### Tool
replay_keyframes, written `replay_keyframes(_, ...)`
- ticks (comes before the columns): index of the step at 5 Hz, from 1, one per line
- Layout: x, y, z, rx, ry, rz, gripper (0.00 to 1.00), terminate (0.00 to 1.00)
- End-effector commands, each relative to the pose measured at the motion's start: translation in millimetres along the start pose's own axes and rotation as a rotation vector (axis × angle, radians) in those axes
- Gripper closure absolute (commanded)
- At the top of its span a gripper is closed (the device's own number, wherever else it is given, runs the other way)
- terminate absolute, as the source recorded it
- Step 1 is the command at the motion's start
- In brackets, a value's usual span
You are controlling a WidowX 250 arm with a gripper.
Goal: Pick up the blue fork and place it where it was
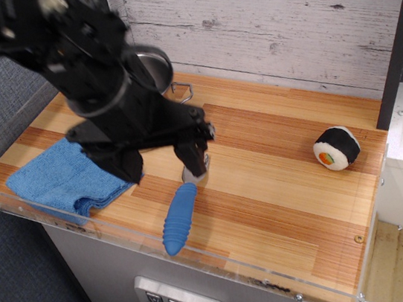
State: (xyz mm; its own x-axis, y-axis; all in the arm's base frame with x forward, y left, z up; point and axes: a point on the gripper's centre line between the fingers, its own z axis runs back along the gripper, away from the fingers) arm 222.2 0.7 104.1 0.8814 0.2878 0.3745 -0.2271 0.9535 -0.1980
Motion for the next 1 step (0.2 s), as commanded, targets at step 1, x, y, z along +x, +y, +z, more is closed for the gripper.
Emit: replay_keyframes(1, 3.7, 0.6, 28.4, -0.024, -0.093, -0.029, 0.00, 1.00)
